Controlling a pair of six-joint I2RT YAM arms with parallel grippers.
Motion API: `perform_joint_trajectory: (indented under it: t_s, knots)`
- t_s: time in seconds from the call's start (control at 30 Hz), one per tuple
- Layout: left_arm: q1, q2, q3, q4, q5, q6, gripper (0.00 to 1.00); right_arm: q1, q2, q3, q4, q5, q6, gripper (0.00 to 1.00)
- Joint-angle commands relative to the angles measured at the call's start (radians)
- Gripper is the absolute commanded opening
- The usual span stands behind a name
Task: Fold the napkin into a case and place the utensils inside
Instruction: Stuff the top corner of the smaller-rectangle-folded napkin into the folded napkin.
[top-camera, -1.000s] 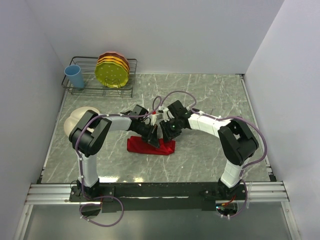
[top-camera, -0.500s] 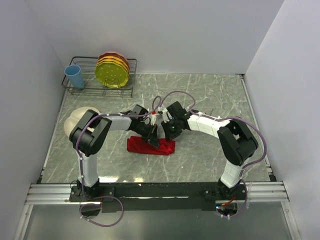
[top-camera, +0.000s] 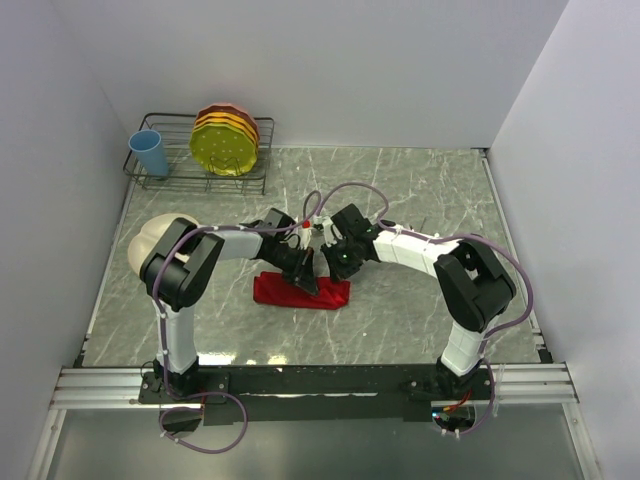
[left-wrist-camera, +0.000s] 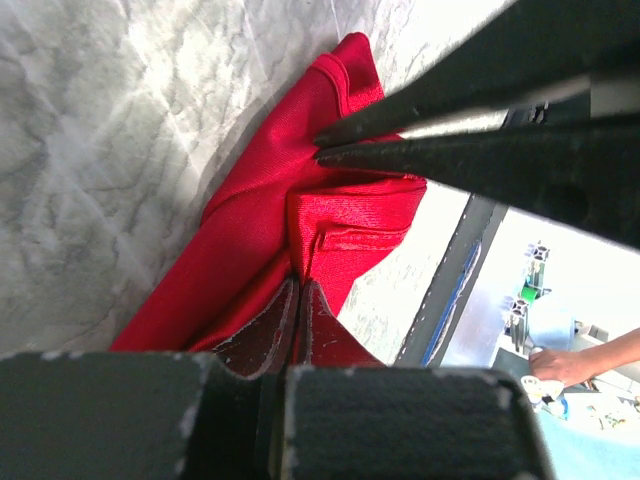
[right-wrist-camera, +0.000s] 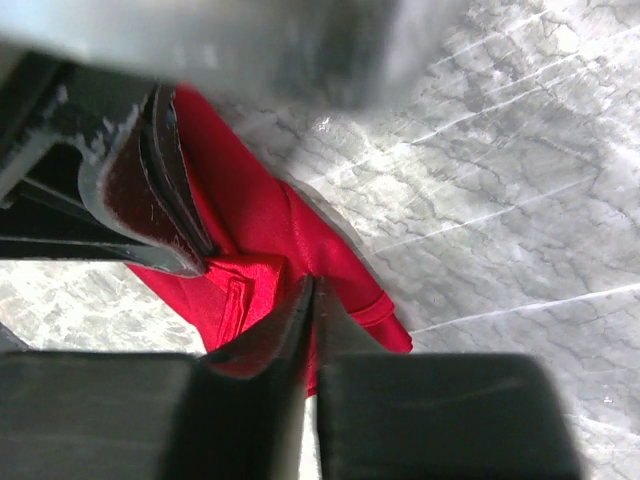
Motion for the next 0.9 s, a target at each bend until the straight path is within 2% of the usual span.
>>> perform_joint_trajectory:
  t_s: [0.0,0.23,0.6,0.87]
  knots:
    - [0.017,0.021,0.026,0.000,-0.032,-0.009,0.01,0.009,-0.057,0.008,0.016,0.013,-0.004,0.00]
    - [0.017,0.021,0.078,0.003,-0.007,-0.054,0.01,0.012,-0.107,0.003,0.022,0.007,-0.022,0.00]
    - [0.017,0.033,0.137,-0.013,0.014,-0.084,0.01,0.025,-0.075,0.007,0.019,0.027,-0.022,0.00]
    - [0.015,0.111,0.186,-0.058,-0.009,-0.074,0.01,0.019,-0.079,0.027,0.033,0.064,-0.021,0.00]
